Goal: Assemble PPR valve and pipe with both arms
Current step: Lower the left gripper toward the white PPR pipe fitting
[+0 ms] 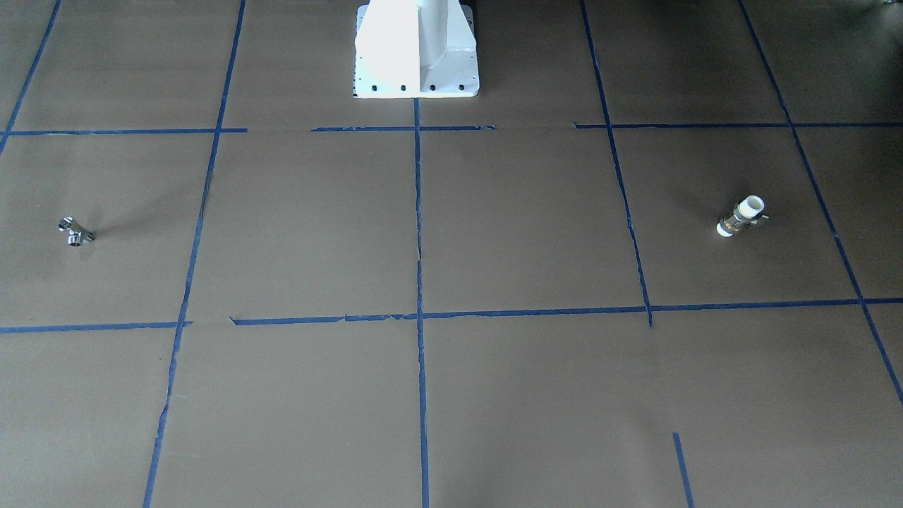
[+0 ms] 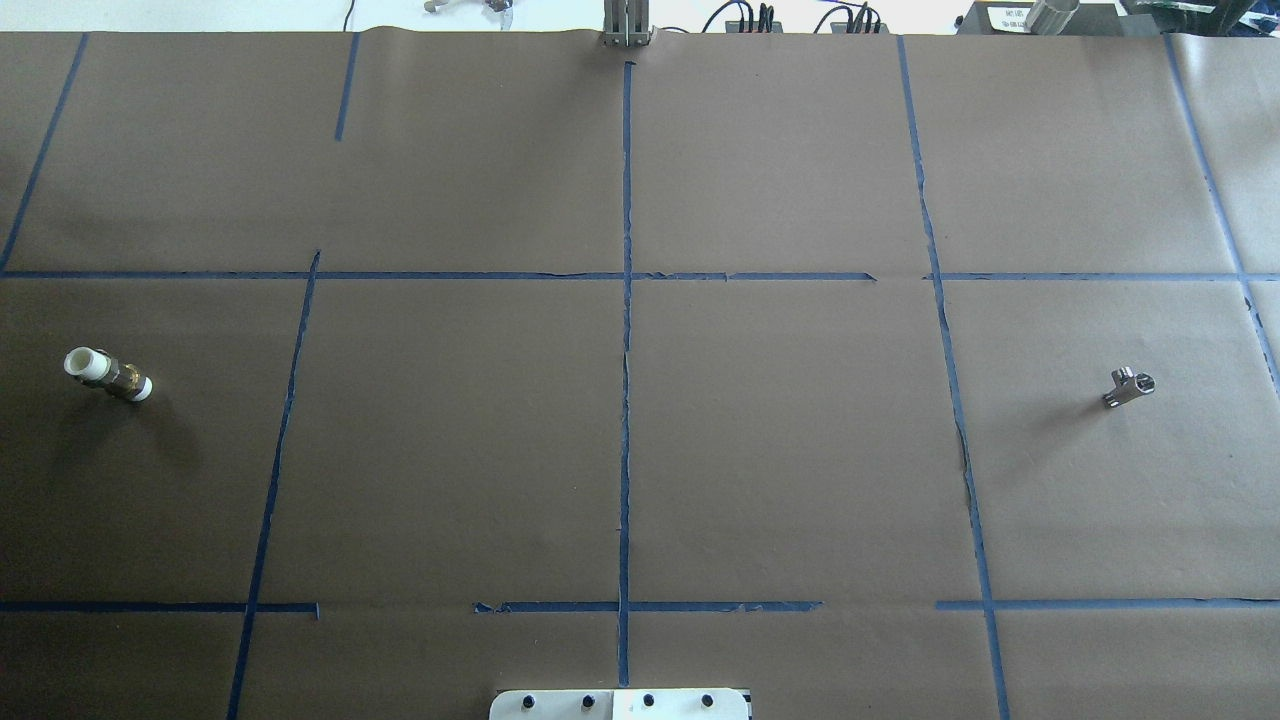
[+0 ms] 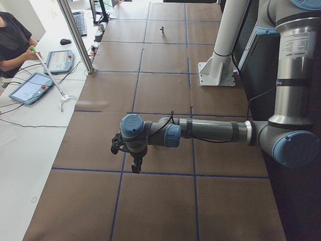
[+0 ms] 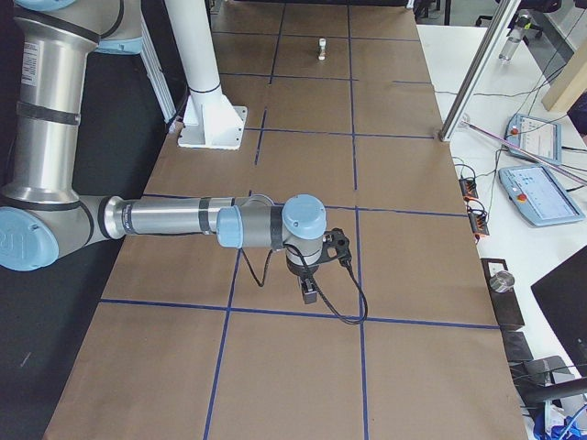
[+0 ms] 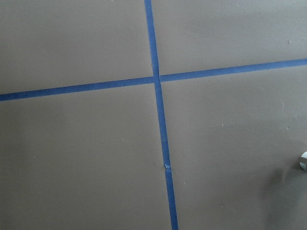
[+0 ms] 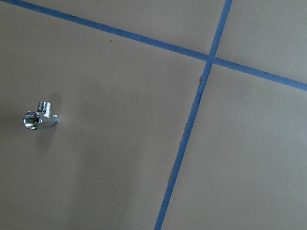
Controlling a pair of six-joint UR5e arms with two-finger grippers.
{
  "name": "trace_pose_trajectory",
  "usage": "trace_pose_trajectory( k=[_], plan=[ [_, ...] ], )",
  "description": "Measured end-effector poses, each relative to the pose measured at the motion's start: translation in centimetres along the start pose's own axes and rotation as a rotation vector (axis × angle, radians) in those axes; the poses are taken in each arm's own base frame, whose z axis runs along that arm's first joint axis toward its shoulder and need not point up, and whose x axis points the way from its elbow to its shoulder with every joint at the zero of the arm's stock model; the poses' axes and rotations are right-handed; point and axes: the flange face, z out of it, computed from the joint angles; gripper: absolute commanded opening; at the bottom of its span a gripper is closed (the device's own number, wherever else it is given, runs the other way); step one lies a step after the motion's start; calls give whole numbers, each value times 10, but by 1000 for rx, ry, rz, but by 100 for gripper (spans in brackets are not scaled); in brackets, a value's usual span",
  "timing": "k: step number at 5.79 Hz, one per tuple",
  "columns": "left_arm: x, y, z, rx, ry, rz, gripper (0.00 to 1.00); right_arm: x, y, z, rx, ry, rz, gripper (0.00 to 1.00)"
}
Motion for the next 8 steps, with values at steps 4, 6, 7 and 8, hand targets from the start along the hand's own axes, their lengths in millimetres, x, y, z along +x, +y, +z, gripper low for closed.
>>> trace_pose_trajectory(
  k=[4, 6, 7, 8],
  plan=[
    [-16, 52, 24, 100, 22, 91, 100, 3, 8, 5, -5, -6, 6, 100],
    [36, 40, 48, 90, 63, 10, 100, 4, 9, 7, -8, -4, 3, 100],
    [81, 27, 69, 58, 94, -43, 100, 5, 10, 8, -10, -2, -2, 100],
    [129, 21, 91, 36, 120, -99, 100, 5, 11, 9, -12, -3, -3, 100]
  ],
)
